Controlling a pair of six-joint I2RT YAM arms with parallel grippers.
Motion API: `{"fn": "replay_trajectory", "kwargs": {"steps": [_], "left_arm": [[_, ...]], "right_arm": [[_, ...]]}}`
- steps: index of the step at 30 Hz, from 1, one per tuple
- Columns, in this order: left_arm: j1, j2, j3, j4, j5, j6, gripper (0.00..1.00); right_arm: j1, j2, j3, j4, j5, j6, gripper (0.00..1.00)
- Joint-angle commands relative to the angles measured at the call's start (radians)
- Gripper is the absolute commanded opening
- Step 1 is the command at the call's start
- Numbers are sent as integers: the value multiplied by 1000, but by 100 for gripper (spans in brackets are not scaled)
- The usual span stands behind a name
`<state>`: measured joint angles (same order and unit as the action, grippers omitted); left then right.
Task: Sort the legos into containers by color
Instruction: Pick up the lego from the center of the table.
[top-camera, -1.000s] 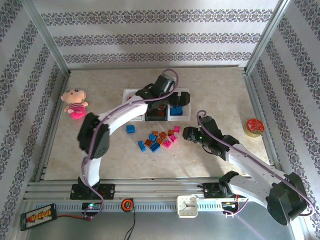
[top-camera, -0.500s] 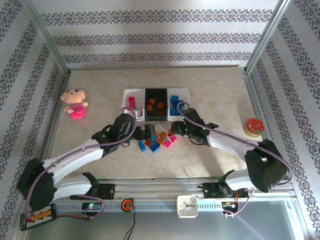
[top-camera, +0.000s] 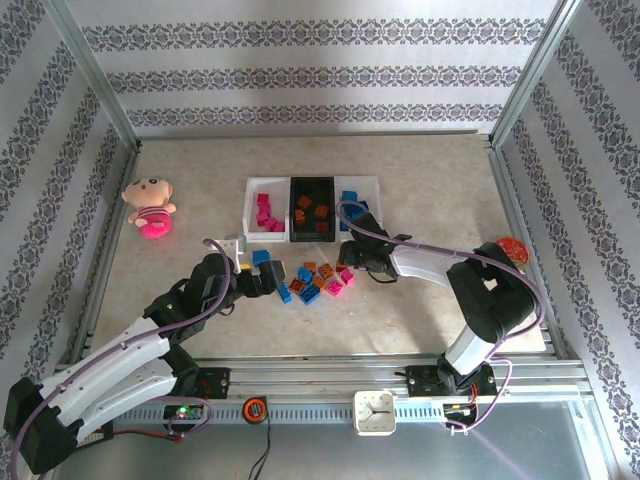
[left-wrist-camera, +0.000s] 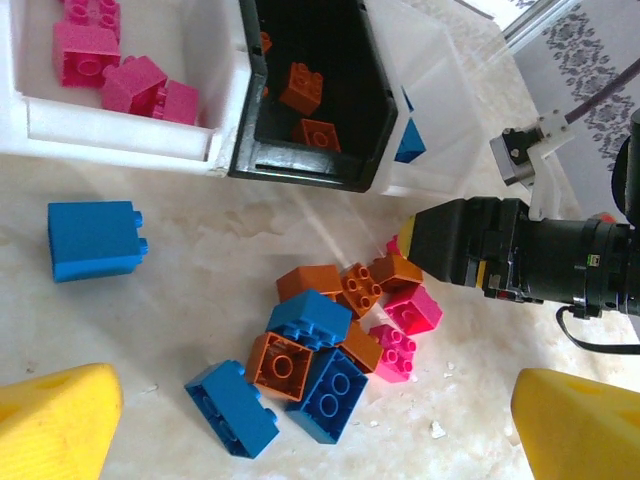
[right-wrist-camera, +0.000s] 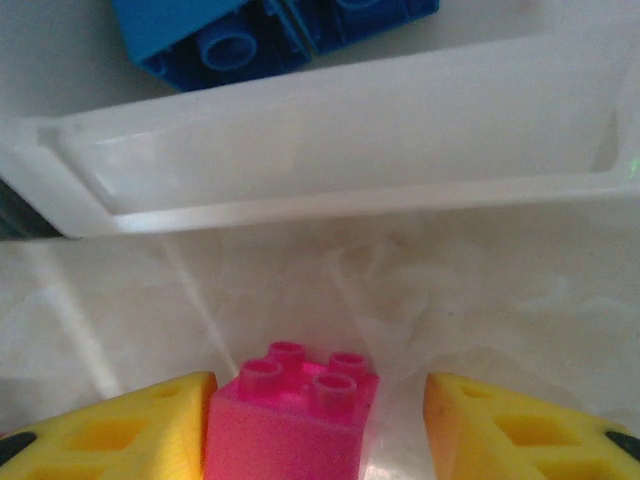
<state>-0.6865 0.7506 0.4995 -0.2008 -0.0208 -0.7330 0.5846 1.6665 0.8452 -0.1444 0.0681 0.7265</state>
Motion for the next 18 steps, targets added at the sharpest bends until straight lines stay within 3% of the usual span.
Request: {"fn": "replay_trajectory", "kwargs": {"steps": [1, 10, 15, 18], "left_arm": [[-7, -10, -13, -42, -32, -16, 100], [-5, -33, -25, -89, -76, -6, 100], [-5, -63, -48, -122, -113, -15, 99], [-6, -93, -57, -163, -145, -21, 99]], "right_arm": [[-14, 24, 22, -5, 16, 8, 49], [-25, -130, -57, -29, 9, -38, 26], [-12, -298, -60, -81, -44, -111, 23], [29, -311, 22, -107, -121, -153, 22]]}}
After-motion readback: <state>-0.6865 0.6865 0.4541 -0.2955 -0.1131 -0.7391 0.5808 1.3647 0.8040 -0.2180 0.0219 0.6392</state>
